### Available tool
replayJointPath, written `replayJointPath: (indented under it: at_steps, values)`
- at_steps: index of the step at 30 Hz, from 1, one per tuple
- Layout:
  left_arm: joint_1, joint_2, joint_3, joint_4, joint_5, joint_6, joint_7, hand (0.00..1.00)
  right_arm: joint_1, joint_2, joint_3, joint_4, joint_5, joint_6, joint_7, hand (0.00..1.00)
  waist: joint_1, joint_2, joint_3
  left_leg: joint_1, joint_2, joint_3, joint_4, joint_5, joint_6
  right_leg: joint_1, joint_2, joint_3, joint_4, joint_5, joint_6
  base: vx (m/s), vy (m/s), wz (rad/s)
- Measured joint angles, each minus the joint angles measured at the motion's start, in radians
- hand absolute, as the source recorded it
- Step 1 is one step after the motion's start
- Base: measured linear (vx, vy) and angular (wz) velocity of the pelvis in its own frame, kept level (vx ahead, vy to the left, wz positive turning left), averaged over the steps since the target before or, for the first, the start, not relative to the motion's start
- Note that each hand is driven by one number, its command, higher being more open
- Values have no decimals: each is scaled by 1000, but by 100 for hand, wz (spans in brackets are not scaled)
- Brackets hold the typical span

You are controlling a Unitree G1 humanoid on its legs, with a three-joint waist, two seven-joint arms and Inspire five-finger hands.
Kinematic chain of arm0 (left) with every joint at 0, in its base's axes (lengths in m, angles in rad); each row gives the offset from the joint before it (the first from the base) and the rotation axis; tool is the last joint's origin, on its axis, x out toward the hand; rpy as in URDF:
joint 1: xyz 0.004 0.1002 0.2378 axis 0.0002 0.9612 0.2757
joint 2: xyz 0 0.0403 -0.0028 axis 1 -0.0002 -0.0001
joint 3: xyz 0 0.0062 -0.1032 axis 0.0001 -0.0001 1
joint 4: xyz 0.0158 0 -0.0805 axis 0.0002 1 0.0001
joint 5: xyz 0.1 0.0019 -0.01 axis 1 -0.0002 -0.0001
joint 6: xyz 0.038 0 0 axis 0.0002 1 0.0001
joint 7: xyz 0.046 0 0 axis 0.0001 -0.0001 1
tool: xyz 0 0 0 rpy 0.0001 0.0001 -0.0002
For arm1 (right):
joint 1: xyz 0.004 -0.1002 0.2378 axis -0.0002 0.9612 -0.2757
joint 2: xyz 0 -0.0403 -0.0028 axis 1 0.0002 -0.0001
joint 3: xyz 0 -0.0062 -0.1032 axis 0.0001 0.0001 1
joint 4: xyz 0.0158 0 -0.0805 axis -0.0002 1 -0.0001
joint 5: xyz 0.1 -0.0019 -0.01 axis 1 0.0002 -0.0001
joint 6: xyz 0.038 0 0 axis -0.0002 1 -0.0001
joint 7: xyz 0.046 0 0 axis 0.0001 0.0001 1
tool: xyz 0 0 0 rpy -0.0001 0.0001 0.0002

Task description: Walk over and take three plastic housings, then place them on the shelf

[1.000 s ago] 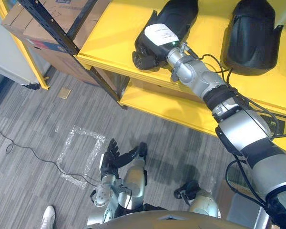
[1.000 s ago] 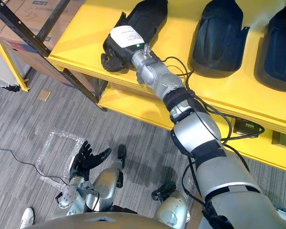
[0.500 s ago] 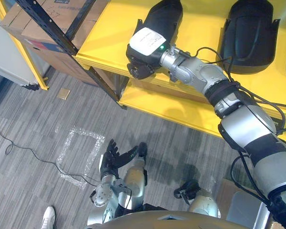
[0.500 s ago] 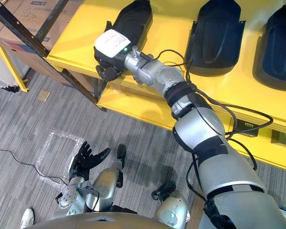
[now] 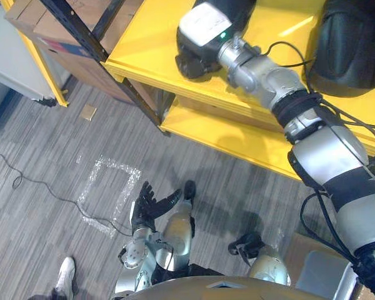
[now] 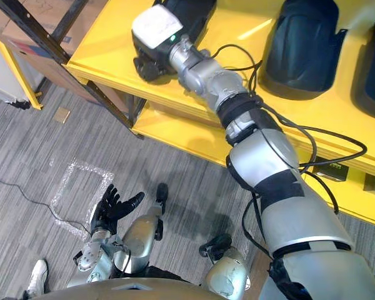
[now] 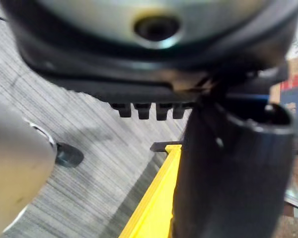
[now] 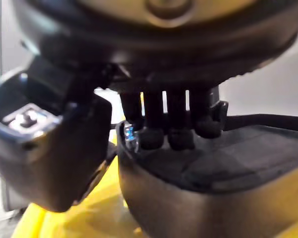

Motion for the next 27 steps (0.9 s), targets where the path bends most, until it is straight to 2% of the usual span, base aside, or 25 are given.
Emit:
replayJointPath:
  at_steps: [7,8,17,21,23,27]
  values:
    - [-12,-6,-1,-2,-11,15,12,100,-2,-18,-8,0,1,8,-30,0,3,-1,1,-7,-8,-5,0,4,0,-11,-17,-2,26,-15,0,24,-48,4]
    - [-12,-9,-1,-2,-11,15,12,100,-3,-20,-7,0,1,3,-30,100,3,0,1,-7,-7,-5,0,4,0,-12,-16,-2,26,-16,-1,6,-63,-2]
    - [-12,-17,-1,-2,-9,15,8,100,-27,-18,60,-1,2,-77,27,100,5,0,2,-6,4,1,0,4,-1,-16,-3,7,21,-16,-2,10,-50,-3]
    - [-12,-17,-1,-2,-8,15,-5,100,-30,-14,61,-8,7,-102,26,100,6,0,2,4,8,10,0,4,-1,-15,2,16,20,-17,-4,9,-53,-8]
    - [-12,-17,-1,-2,-6,15,-11,100,-30,-9,61,-12,28,-143,23,100,2,0,2,6,10,15,0,4,-1,-14,4,17,15,-16,-3,8,-35,-6]
    - [-13,-16,-1,0,-3,14,-22,100,-30,8,60,-14,23,-155,0,100,3,-1,1,20,25,28,0,-1,-7,-3,28,28,-12,-5,-6,8,-34,-12]
